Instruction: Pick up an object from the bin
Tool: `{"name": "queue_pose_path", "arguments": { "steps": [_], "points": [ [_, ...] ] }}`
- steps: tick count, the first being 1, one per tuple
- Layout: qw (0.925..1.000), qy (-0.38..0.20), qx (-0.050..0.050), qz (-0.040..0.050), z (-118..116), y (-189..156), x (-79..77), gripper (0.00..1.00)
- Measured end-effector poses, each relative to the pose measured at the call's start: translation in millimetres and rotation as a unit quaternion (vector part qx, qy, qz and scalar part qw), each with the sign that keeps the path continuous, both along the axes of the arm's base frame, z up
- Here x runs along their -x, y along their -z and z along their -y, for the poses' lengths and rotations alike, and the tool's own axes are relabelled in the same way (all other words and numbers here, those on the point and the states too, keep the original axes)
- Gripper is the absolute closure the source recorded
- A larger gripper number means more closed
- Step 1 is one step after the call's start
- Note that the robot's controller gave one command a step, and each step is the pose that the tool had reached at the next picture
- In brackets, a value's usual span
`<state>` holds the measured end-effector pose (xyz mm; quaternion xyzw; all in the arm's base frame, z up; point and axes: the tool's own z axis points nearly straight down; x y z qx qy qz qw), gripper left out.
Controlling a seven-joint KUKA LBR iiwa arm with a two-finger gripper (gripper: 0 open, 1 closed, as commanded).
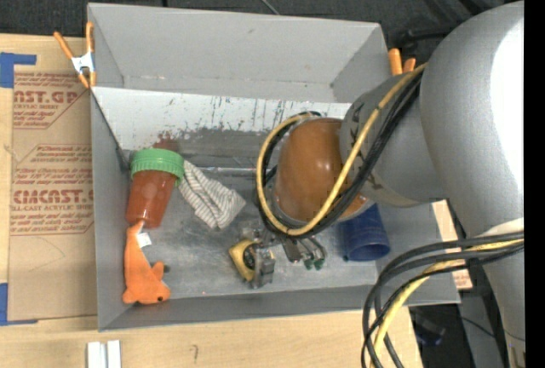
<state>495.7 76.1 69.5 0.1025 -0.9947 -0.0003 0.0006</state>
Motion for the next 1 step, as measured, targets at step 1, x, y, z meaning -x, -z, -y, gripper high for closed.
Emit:
{"name": "queue_pose_path", "arguments": {
  "steps": [1],
  "points": [
    [0.9999,-0.015,0.0,0.001,-1.0,-137.8,-12.1,1.0]
  ]
}}
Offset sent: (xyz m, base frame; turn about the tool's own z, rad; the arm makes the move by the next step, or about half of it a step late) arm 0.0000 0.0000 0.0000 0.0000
